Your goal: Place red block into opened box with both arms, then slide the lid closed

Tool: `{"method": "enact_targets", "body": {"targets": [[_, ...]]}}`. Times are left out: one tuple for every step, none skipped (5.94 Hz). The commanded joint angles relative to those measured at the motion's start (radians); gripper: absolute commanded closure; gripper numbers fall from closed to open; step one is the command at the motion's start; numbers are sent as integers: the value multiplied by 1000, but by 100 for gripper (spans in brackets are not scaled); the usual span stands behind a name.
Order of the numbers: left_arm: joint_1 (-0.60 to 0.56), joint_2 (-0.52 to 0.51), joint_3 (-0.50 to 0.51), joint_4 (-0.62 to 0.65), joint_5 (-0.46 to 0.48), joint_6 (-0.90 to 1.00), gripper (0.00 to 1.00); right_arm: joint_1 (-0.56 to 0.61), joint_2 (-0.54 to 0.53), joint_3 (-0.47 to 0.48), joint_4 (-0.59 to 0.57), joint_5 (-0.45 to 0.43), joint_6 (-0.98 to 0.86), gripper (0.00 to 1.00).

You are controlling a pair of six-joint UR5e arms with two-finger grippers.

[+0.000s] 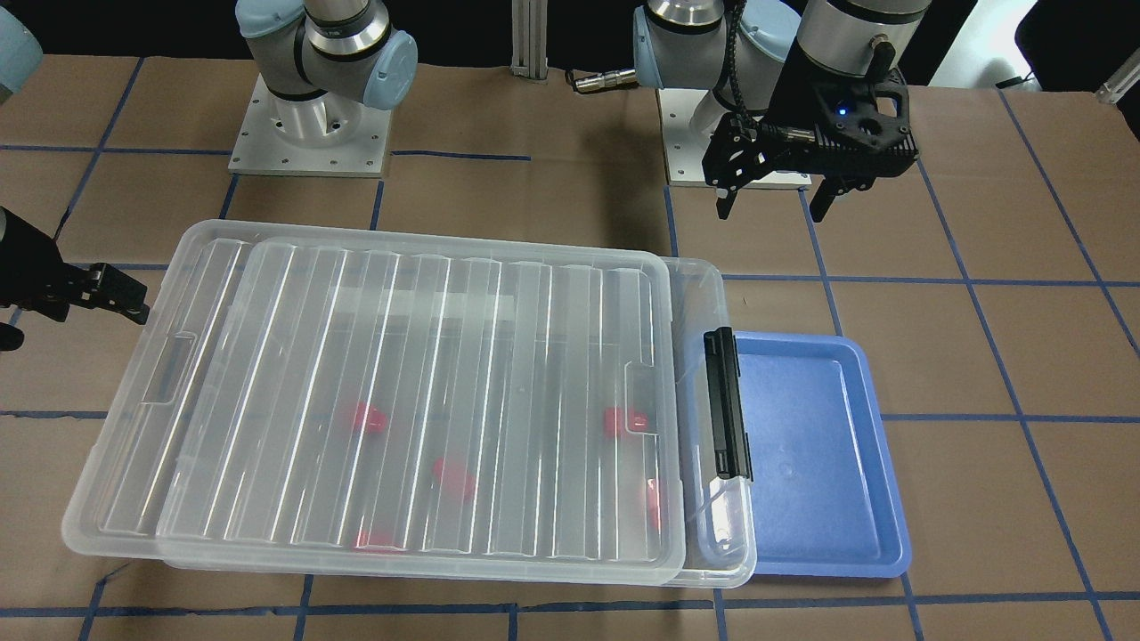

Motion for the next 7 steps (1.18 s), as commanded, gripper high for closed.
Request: {"method": "enact_targets", "body": {"targets": [[-1,-1,1,0,-1,0,1,29,-4,13,3,18,32,0],[-1,-1,0,0,-1,0,1,41,-4,16,4,20,49,0],[-1,-1,1,0,-1,0,1,58,-4,17,3,33,54,0],[-1,-1,1,0,-2,-2,1,60,-4,13,3,34,55,0],[-1,-1,1,0,-3,0,1,60,-4,1,3,18,55,0],[-1,-1,1,0,-3,-2,1,60,-10,-44,10,-21,54,0],[-1,-1,1,0,-1,-2,1,66,-41,-131,106,-9,66,0]]}}
